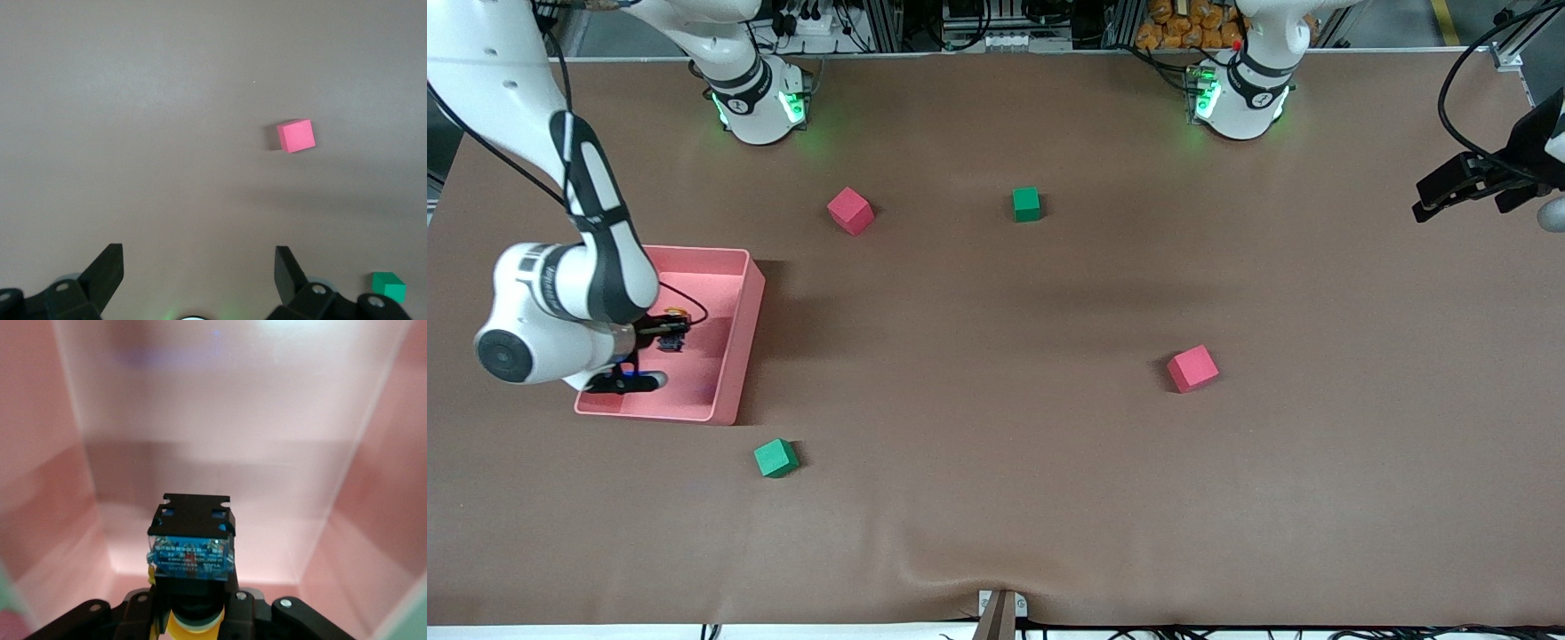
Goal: Place and upright button with both arms
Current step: 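Lift the button out of the tray with the right gripper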
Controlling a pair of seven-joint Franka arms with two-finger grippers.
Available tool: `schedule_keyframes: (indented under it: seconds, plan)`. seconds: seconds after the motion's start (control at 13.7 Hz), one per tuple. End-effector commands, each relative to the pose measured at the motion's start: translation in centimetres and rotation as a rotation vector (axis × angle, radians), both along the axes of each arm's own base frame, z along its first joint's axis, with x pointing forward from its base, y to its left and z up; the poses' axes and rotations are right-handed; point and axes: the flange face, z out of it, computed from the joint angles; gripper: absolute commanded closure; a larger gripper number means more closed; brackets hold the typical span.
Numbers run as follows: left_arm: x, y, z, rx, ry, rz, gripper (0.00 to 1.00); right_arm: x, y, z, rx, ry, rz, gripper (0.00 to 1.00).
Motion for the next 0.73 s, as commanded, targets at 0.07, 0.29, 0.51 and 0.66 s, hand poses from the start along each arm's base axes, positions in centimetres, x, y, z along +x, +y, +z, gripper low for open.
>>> schedule_keyframes:
  seconds: [0.07, 0.29, 0.51, 0.66]
  plan:
    - [0.1, 0.0, 0.2, -0.005, -0.011, -0.029, 0.0, 0.3, 1.9, 5.2, -0.004, -0.051, 0.034, 1.0]
    - [0.2, -0.4, -0.2, -0.009, -0.004, -0.037, 0.0, 1.4, 6.3, 9.2, -0.005, -0.131, 0.107, 1.0]
    - [0.2, -0.1, 0.1, -0.009, -0.01, -0.031, 0.0, 2.3, 13.4, 11.8, -0.01, -0.192, 0.181, 1.0]
    - [0.4, -0.1, 0.1, -0.01, -0.016, -0.032, 0.0, 1.6, 19.8, 12.1, -0.046, -0.209, 0.158, 1.0]
